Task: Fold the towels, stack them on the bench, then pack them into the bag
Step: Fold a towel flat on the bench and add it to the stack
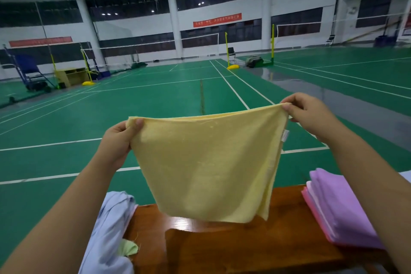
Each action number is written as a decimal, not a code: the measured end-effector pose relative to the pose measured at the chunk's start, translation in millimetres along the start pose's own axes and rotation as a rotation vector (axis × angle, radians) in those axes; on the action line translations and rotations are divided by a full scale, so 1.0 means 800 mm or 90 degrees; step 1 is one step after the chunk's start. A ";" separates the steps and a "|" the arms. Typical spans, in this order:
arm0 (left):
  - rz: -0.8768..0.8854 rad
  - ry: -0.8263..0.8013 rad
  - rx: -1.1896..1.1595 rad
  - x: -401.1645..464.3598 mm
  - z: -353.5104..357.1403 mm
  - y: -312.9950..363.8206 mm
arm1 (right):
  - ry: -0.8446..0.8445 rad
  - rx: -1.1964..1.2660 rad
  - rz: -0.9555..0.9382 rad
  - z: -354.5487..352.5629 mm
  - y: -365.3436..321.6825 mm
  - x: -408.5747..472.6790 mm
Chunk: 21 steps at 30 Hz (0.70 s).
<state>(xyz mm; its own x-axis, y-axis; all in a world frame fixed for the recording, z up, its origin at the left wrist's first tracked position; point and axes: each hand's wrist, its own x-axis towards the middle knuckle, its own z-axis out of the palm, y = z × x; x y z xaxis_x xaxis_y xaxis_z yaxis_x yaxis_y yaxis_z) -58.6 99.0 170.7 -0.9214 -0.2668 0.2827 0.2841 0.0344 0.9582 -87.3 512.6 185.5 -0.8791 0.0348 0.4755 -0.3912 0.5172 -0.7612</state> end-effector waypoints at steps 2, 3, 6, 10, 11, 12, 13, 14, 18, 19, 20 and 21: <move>-0.006 0.000 0.005 -0.001 -0.001 -0.002 | -0.009 0.053 0.022 0.002 -0.001 -0.001; -0.011 0.003 0.002 -0.002 -0.001 -0.003 | -0.013 0.070 0.031 0.003 0.000 -0.001; -0.021 0.004 -0.037 -0.004 -0.006 -0.005 | -0.031 0.140 0.053 0.004 0.002 -0.004; -0.014 -0.026 -0.053 -0.009 -0.007 -0.013 | -0.018 0.195 0.104 0.008 0.013 -0.003; -0.012 -0.029 -0.045 -0.010 -0.004 -0.018 | -0.015 0.194 0.128 0.012 0.019 -0.003; -0.012 -0.029 -0.041 -0.012 -0.001 -0.023 | -0.015 0.195 0.150 0.017 0.026 -0.004; -0.013 -0.026 -0.046 -0.014 0.001 -0.028 | -0.018 0.201 0.168 0.021 0.030 -0.006; -0.014 -0.022 -0.061 -0.017 0.001 -0.031 | -0.021 0.222 0.179 0.021 0.033 -0.010; -0.006 0.003 -0.160 -0.025 -0.013 -0.027 | -0.068 0.439 0.150 0.001 0.018 -0.030; -0.006 0.010 -0.176 -0.026 -0.014 -0.025 | -0.071 0.479 0.143 -0.004 0.016 -0.032; -0.011 0.019 -0.185 -0.027 -0.014 -0.025 | -0.065 0.510 0.144 -0.007 0.012 -0.033; -0.020 0.027 -0.189 -0.028 -0.011 -0.025 | -0.057 0.524 0.151 -0.006 0.013 -0.032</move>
<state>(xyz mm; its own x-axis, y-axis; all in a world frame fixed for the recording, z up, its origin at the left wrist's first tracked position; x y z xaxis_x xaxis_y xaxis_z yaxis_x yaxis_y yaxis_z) -41.5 95.6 144.6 -0.9207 -0.3039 0.2448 0.3266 -0.2565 0.9097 -67.3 521.0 167.4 -0.9670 -0.0227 0.2536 -0.2373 -0.2807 -0.9300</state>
